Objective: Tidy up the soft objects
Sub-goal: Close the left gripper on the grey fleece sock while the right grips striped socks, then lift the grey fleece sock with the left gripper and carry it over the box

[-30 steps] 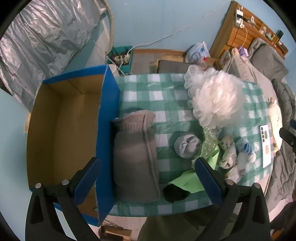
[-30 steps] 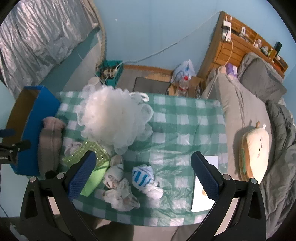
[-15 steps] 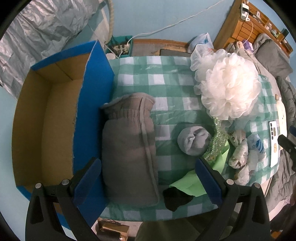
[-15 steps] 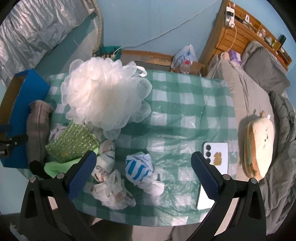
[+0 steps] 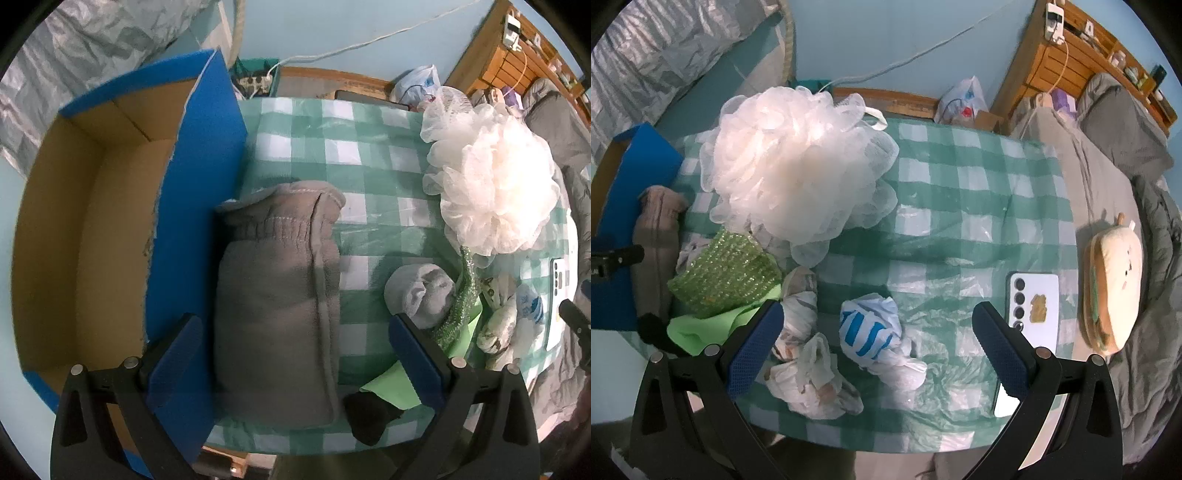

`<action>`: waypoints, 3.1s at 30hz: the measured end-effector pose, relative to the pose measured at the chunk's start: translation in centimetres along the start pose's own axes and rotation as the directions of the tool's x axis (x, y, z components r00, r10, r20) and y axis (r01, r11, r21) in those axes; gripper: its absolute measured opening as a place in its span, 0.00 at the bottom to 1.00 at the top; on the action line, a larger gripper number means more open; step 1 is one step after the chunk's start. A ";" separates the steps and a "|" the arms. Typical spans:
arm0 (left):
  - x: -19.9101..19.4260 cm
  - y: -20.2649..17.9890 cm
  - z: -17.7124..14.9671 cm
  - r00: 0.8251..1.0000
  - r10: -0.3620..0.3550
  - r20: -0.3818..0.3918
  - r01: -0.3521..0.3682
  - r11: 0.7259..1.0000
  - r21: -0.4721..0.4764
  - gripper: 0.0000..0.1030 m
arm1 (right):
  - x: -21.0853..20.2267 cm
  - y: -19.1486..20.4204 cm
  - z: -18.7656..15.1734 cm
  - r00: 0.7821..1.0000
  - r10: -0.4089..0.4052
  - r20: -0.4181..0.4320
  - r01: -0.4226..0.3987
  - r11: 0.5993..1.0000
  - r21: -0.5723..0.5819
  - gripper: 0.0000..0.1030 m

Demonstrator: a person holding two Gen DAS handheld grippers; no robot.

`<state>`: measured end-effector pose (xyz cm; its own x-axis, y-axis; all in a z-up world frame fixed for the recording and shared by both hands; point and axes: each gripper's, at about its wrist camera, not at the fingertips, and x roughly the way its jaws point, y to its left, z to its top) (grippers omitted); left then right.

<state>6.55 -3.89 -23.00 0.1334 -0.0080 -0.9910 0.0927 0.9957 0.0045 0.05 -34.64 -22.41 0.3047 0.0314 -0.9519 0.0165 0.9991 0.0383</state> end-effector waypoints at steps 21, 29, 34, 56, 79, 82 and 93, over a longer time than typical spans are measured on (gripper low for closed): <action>1.9 0.6 0.1 0.998 -0.015 -0.056 0.015 1.000 -0.010 0.98 | 5.4 -2.1 -1.3 0.991 0.041 -0.129 -0.034 0.998 0.056 0.99; 4.9 -1.5 0.8 0.991 0.064 -0.119 -0.062 0.998 0.019 0.98 | 7.0 -1.4 -1.3 0.987 0.026 -0.156 -0.020 0.999 0.037 0.92; 6.6 -1.8 1.6 0.985 0.100 -0.141 -0.098 0.995 0.022 0.98 | 8.1 -0.9 -1.3 0.985 0.006 -0.173 -0.002 1.000 0.019 0.85; 7.3 -1.4 1.6 0.994 0.061 -0.092 -0.058 0.997 0.045 0.32 | 7.8 -0.5 -1.3 0.990 0.029 -0.136 -0.021 0.998 0.063 0.49; -3.1 -2.6 -2.3 0.998 -0.017 0.054 0.006 0.982 0.189 0.29 | -1.2 2.6 0.9 0.998 0.056 -0.031 -0.057 0.998 -0.029 0.49; -4.1 -2.8 -2.6 0.997 -0.037 0.069 0.023 0.980 0.196 0.29 | -2.1 3.0 1.7 0.998 0.061 -0.015 -0.062 0.997 -0.047 0.49; -7.9 -2.3 -2.7 0.990 -0.044 0.131 0.014 0.975 0.222 0.29 | -6.3 5.5 4.1 0.995 0.086 0.045 -0.081 0.991 -0.106 0.49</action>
<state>2.64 -5.89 -15.57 0.2571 -0.0638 -0.9643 0.3117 0.9500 0.0202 2.16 -29.44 -14.93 0.3474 0.1156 -0.9306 -0.1091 0.9906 0.0824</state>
